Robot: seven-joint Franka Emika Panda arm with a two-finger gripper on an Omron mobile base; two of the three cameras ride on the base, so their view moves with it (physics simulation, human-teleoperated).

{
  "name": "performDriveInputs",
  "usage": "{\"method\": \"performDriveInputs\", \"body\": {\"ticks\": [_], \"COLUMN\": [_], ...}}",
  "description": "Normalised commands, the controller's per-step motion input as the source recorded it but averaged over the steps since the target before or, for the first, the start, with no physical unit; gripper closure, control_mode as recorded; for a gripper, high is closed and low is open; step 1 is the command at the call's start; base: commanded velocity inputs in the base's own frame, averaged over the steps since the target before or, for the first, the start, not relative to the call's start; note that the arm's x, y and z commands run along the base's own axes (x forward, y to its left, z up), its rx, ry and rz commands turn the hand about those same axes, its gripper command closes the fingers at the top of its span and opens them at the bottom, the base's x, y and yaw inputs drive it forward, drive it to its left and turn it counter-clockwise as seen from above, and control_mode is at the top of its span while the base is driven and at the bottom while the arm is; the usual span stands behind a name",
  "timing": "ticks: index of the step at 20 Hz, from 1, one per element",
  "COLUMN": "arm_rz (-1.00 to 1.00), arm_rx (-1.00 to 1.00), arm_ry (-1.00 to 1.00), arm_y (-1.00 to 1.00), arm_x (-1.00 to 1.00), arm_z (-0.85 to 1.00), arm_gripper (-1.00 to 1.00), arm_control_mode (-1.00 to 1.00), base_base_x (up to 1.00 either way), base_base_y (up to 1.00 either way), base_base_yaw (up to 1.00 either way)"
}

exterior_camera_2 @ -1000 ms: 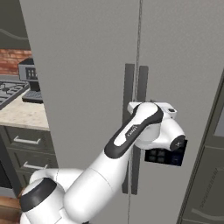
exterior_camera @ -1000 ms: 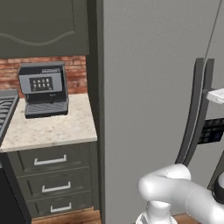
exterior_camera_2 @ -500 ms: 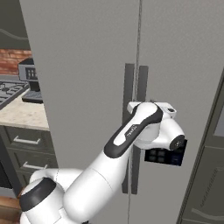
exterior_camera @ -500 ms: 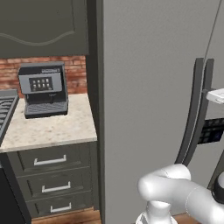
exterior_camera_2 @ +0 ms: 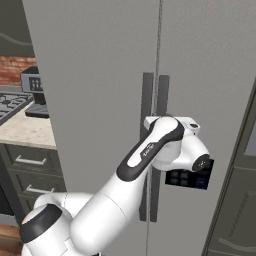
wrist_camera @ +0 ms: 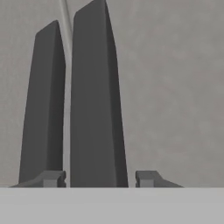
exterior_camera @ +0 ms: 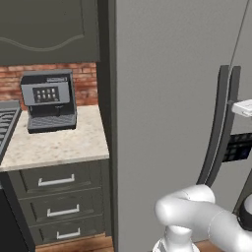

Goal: Open the freezer door, pick up the ice cube tray from the freezer, and place it on the dining counter.

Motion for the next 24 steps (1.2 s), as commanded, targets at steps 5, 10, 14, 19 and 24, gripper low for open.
{"method": "performDriveInputs", "body": {"ticks": [5, 10, 14, 19, 24], "arm_rz": [0.0, 0.0, -0.04, -0.05, -0.04], "arm_rx": [0.0, 0.0, 0.0, 0.0, 0.0], "arm_ry": [0.0, 0.0, 0.0, 0.0, 0.0], "arm_y": [0.0, -0.08, -0.35, -0.41, -0.4], "arm_x": [0.0, -0.29, -0.63, -0.63, -0.59], "arm_z": [0.0, 0.0, 0.01, 0.03, 0.04], "arm_gripper": [1.0, 1.0, 1.0, 1.0, 1.0], "arm_control_mode": [-1.0, -1.0, -1.0, -1.0, -1.0], "base_base_x": [0.0, 0.0, 0.0, 0.0, 0.0], "base_base_y": [0.0, 0.0, 0.0, 0.0, 0.0], "base_base_yaw": [0.0, 0.0, 0.0, 0.0, 0.0]}}
